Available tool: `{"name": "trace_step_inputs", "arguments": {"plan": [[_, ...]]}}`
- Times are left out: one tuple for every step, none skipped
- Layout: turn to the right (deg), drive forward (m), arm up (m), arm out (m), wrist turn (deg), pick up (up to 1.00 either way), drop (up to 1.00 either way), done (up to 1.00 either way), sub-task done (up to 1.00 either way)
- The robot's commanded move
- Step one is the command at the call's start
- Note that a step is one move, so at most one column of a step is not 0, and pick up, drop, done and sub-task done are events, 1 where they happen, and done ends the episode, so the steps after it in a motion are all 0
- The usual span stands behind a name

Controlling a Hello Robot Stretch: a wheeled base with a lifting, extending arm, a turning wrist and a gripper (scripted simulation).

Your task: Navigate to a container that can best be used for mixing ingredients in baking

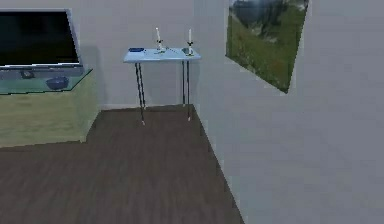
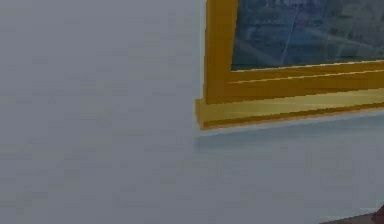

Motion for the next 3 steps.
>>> {"name": "trace_step_inputs", "arguments": {"plan": [[0.0,0.25,0.00,0.00,0.0,0.00,0.00,0.00,0.00],[-27.0,0.00,0.00,0.00,0.0,0.00,0.00,0.00,0.00],[0.0,1.00,0.00,0.00,0.0,0.00,0.00,0.00,0.00]]}}
